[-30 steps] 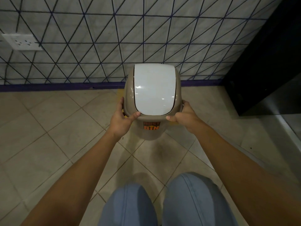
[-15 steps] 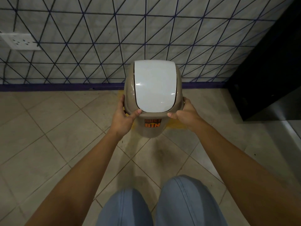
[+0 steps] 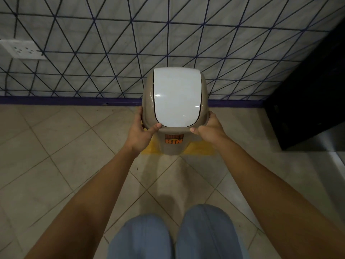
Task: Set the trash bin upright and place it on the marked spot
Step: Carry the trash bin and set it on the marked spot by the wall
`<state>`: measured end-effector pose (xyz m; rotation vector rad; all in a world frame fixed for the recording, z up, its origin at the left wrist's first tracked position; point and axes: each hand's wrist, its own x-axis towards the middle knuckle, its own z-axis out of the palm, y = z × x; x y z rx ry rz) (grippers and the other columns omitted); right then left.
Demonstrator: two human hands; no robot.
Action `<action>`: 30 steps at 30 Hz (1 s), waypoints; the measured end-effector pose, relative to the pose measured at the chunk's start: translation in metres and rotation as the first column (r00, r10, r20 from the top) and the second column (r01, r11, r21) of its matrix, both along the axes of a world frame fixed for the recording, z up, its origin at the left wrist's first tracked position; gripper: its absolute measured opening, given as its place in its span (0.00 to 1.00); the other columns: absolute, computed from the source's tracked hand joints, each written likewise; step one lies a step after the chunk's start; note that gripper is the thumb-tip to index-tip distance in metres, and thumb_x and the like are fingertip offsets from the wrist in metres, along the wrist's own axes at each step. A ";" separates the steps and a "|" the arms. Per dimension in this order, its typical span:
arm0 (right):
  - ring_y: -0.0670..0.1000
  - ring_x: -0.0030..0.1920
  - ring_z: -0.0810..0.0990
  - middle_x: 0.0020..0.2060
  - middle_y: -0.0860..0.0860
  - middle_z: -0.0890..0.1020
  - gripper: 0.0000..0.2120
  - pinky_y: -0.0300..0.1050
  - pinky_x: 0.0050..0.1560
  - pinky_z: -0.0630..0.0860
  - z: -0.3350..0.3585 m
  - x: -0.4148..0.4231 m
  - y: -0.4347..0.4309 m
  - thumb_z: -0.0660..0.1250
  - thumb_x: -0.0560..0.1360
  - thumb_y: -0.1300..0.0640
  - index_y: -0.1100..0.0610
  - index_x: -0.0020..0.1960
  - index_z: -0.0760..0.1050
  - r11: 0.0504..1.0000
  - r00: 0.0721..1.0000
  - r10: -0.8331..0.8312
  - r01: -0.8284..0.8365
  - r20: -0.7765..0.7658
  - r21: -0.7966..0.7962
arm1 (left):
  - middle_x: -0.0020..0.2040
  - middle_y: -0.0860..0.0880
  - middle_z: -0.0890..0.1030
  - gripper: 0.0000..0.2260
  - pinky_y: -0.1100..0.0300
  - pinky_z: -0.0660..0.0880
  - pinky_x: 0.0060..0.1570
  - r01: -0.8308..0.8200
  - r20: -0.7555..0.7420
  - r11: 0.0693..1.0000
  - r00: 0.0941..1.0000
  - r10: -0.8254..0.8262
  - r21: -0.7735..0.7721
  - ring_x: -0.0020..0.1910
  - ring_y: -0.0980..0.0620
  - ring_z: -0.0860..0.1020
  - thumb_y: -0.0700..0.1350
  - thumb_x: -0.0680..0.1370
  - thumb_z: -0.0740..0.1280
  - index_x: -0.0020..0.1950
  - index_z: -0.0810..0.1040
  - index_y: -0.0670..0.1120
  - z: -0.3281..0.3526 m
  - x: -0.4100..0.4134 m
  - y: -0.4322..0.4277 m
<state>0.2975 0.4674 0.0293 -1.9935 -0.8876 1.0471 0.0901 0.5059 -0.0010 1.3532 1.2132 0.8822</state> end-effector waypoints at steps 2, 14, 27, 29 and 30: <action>0.54 0.67 0.70 0.68 0.51 0.71 0.39 0.42 0.59 0.67 0.001 0.002 0.005 0.74 0.66 0.63 0.53 0.72 0.58 1.000 1.000 -0.005 0.005 -0.022 -0.019 | 0.68 0.56 0.66 0.37 0.61 0.72 0.59 0.007 -0.019 1.000 1.000 -0.008 -0.018 0.66 0.52 0.69 0.45 0.73 0.71 0.76 0.54 0.52 0.002 0.001 0.005; 0.53 0.69 0.67 0.69 0.51 0.69 0.42 0.43 0.63 0.65 -0.005 0.004 0.029 0.72 0.67 0.65 0.52 0.73 0.53 0.998 0.999 -0.019 0.021 -0.042 0.052 | 0.75 0.49 0.62 0.40 0.48 0.70 0.66 0.019 -0.065 0.999 0.998 -0.022 -0.041 0.70 0.48 0.67 0.46 0.73 0.71 0.77 0.51 0.51 0.001 0.007 0.040; 0.54 0.69 0.67 0.70 0.52 0.69 0.41 0.41 0.60 0.64 -0.003 0.021 0.055 0.74 0.66 0.62 0.54 0.73 0.57 0.996 0.997 -0.063 0.059 0.042 0.073 | 0.73 0.49 0.63 0.41 0.53 0.72 0.63 0.036 0.010 0.998 0.999 -0.035 -0.048 0.68 0.48 0.68 0.44 0.71 0.73 0.77 0.52 0.51 0.000 0.022 0.066; 0.54 0.68 0.68 0.69 0.53 0.69 0.40 0.41 0.60 0.64 -0.003 0.023 0.057 0.74 0.66 0.62 0.55 0.73 0.58 0.994 0.995 -0.069 0.062 0.066 0.092 | 0.73 0.49 0.64 0.41 0.50 0.71 0.64 0.035 0.004 0.998 0.999 -0.035 -0.044 0.69 0.47 0.68 0.44 0.71 0.73 0.77 0.52 0.50 0.000 0.025 0.069; 0.55 0.68 0.68 0.69 0.54 0.69 0.39 0.42 0.62 0.65 -0.003 0.024 0.058 0.74 0.67 0.61 0.55 0.72 0.58 0.993 0.993 -0.063 0.053 0.096 0.105 | 0.73 0.49 0.64 0.41 0.48 0.71 0.65 0.030 -0.014 0.999 0.999 -0.030 -0.033 0.69 0.47 0.67 0.45 0.70 0.73 0.77 0.53 0.50 0.001 0.027 0.071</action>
